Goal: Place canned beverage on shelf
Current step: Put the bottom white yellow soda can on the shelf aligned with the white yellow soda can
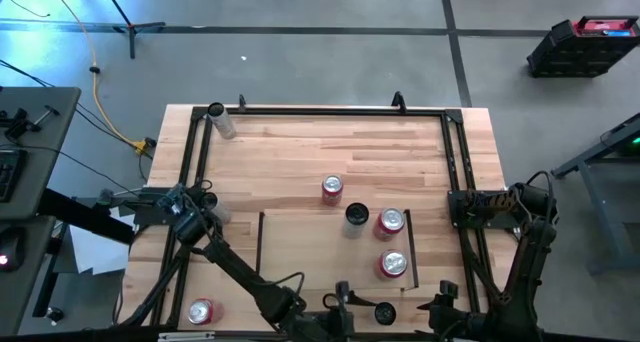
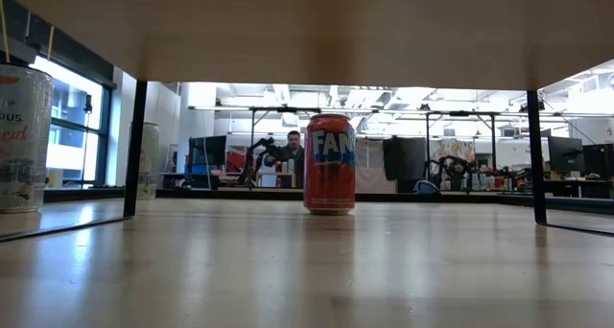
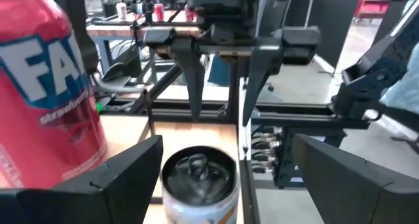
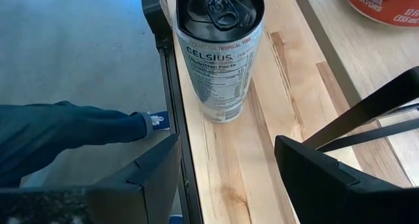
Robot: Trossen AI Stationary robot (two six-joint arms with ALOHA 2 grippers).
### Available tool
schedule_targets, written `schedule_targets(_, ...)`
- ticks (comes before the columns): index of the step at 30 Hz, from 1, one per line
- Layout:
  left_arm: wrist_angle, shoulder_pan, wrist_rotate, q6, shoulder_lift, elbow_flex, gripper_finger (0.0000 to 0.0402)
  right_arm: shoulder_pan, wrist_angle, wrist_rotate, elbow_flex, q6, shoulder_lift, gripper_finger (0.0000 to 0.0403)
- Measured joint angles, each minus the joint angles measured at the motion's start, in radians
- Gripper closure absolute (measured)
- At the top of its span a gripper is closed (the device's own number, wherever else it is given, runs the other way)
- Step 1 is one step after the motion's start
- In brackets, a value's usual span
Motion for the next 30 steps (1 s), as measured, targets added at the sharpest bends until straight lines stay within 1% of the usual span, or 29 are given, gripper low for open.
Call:
schedule_targets(8,0.024,-0.005,-0.002,-0.026,0.013,-0.001,0.0069,-0.001,-0.006,0.019,0.0,0.0,0.0,0.0171)
schedule_targets(11,0.066,-0.017,-0.001,-0.025,0.011,0.0,0.0069,-0.002,-0.006,0.019,0.0,0.0,0.0,0.0171)
schedule_targets(14,0.128,-0.033,0.009,0.003,0.011,0.0,0.0069,-0.002,-0.006,0.019,0.0,0.0,0.0,0.0171)
schedule_targets(17,0.142,-0.043,-0.016,0.025,0.011,0.0,0.0069,-0.002,-0.01,0.019,0.0,0.0,0.0,0.0171)
schedule_targets(21,0.141,-0.041,-0.005,-0.017,0.018,0.007,0.0069,-0.002,-0.01,0.019,0.0,0.0,0.0,0.0171)
schedule_targets(23,0.135,-0.04,-0.01,-0.007,0.043,0.045,0.0069,-0.002,-0.01,0.019,0.0,0.0,0.0,0.0171)
schedule_targets(25,0.11,-0.041,0.003,0.018,0.083,0.112,0.0069,-0.002,-0.009,0.019,0.0,0.0,0.0,0.0171)
schedule_targets(28,-0.005,-0.05,-0.03,0.078,0.126,0.223,0.0069,-0.002,-0.006,0.017,0.0,0.0,0.0,0.0171)
schedule_targets(30,-0.053,-0.053,-0.042,0.08,0.136,0.272,0.0069,-0.001,-0.006,0.014,0.0,0.0,0.0,0.0171)
